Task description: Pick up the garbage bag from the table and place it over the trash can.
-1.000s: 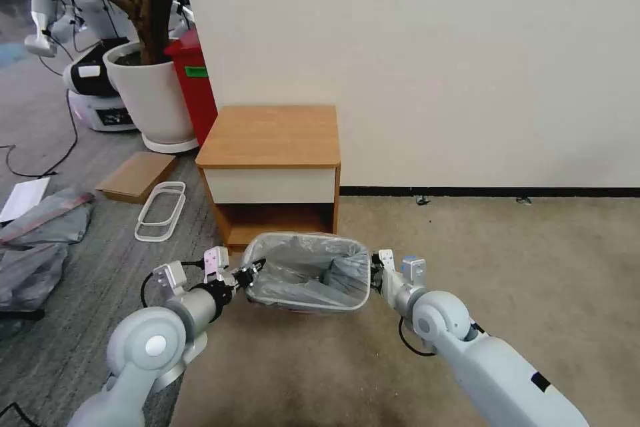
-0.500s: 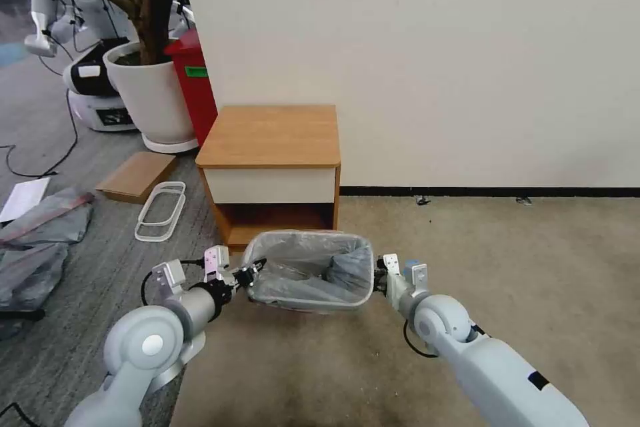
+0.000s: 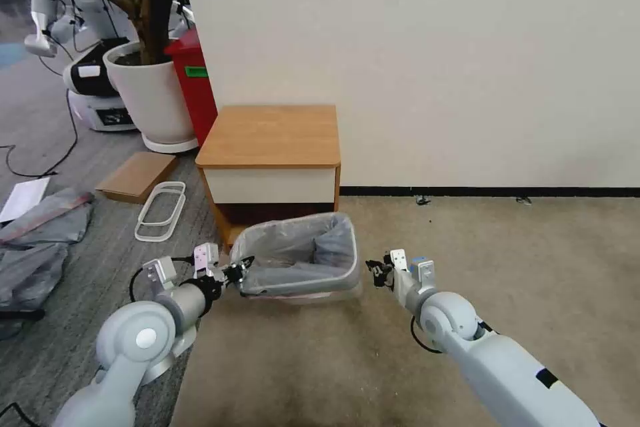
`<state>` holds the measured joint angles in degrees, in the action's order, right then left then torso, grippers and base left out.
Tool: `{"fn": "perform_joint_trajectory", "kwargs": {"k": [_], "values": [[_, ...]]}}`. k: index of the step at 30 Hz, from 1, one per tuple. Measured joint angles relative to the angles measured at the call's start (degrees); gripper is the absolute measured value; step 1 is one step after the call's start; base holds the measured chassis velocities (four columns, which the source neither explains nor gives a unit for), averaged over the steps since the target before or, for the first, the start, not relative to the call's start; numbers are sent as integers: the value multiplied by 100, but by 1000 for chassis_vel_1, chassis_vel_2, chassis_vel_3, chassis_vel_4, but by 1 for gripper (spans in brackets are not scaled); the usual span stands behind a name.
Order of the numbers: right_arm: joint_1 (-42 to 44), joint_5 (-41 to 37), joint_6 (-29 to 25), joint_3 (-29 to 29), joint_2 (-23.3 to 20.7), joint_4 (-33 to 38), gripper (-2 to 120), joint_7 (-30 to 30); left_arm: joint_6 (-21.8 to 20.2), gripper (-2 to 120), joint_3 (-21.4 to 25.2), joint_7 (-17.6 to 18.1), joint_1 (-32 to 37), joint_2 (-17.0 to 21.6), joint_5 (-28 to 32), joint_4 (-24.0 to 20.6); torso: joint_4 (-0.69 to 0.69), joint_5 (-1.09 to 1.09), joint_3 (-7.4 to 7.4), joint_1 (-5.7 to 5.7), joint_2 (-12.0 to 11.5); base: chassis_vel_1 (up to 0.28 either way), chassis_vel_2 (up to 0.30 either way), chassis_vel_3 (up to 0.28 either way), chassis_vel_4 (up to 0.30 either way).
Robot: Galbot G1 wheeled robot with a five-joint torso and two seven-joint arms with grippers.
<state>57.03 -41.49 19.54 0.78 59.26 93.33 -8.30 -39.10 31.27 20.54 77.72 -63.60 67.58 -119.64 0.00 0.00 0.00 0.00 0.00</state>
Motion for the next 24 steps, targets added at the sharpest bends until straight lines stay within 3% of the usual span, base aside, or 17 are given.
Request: {"fn": "perform_joint_trajectory", "kwargs": {"k": [3, 5, 8, 11, 20, 24], "values": [[42, 81, -33, -65, -81, 257, 43, -206, 88, 1, -23, -17, -16, -58, -208, 107, 0, 0, 0, 0, 0, 0, 0, 0, 0], [54, 128, -50, -92, -103, 305, 46, -225, 108, 1, -27, -18, -19, -69, -258, 126, 0, 0, 0, 0, 0, 0, 0, 0, 0], [150, 594, -191, -251, -327, 682, 61, -250, 286, 1, -89, -17, -24, -96, -642, 234, 0, 0, 0, 0, 0, 0, 0, 0, 0], [243, 928, -240, -325, -471, 942, 62, -200, 363, 1, -130, -7, -43, -100, -790, 262, 0, 0, 0, 0, 0, 0, 0, 0, 0], [499, 1859, -337, -450, -781, 1925, 35, 317, 532, 1, -291, 51, -50, -159, -1481, 275, -1, 0, 0, 0, 0, 0, 0, 0, 0], [495, 2373, -407, -425, -909, 2545, 17, 945, 640, 1, -372, 33, 41, -200, -2010, 211, -1, 0, 0, 0, 0, 0, 0, 0, 0]]}}
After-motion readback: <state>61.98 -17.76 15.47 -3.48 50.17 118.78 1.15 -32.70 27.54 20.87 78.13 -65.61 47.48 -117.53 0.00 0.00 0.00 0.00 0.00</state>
